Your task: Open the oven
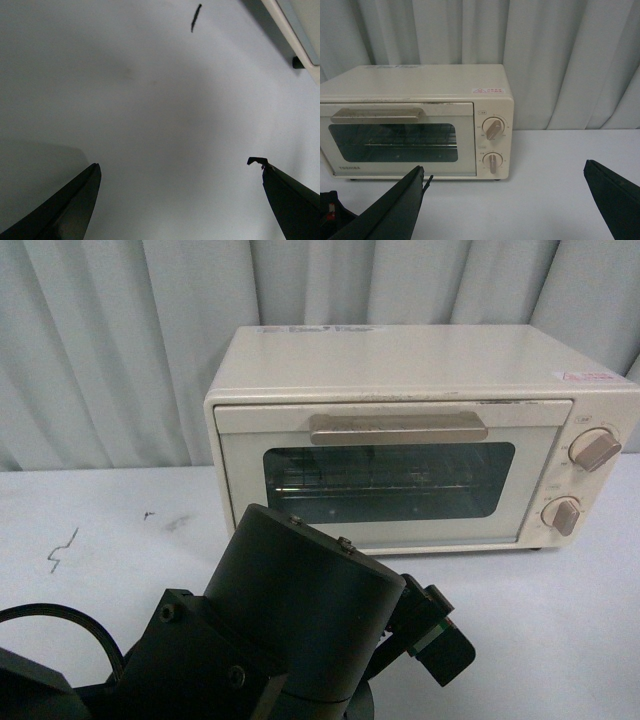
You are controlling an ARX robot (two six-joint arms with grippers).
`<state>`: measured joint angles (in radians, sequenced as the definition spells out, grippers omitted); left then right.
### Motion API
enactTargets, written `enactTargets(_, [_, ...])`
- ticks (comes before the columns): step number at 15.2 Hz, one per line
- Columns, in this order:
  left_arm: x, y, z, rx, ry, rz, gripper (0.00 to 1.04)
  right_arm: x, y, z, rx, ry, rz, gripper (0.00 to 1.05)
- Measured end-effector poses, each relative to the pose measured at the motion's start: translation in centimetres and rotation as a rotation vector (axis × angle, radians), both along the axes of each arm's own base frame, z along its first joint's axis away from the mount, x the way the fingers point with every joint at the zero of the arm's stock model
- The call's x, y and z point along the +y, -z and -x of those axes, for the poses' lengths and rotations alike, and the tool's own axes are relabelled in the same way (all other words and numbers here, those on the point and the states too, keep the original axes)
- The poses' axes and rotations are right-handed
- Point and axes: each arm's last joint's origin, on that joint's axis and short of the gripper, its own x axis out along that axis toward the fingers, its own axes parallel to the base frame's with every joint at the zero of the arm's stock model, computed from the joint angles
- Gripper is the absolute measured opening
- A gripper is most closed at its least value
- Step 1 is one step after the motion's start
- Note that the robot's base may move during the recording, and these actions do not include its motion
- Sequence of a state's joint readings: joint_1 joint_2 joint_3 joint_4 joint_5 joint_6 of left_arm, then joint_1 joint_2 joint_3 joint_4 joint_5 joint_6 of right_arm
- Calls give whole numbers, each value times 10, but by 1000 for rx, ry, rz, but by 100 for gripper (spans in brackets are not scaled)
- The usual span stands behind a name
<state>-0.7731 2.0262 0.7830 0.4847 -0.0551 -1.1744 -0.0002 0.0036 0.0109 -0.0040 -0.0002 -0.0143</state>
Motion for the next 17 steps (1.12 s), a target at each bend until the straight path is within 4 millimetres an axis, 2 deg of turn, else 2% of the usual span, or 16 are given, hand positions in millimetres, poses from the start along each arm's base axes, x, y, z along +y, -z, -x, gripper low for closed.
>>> enactTargets(5, [2,5,-10,2,-29,-17,98,0,0,0,0,0,0,98])
enactTargets(9, [3,5,-10,8,-31,-23,98,0,0,0,0,0,0,98])
enactTargets(10, [3,5,-10,8,-31,-24,98,0,2,0,74,58,-21,98])
enactTargets(11, [3,5,-10,7,-33,-25,98,6,0,-4,259,199,-41,98])
enactTargets(12, [2,5,-10,8,-30,-23,98,6,-12,-15,239,354,-31,98])
enactTargets(13, [2,5,-10,9,-31,-23,98,2,-22,-21,197,439,-34,98])
enactTargets(14, [3,5,-10,8,-34,-26,98,2,-46,-41,126,448,-20,98])
enactTargets(15, [3,5,-10,8,-34,-26,98,7,-64,-64,86,382,36,98])
enactTargets(16, [3,5,-10,8,-33,-26,98,11,-75,-82,68,343,99,98])
enactTargets(17, [2,5,-10,9,-31,-24,98,16,-91,-113,39,309,200,98])
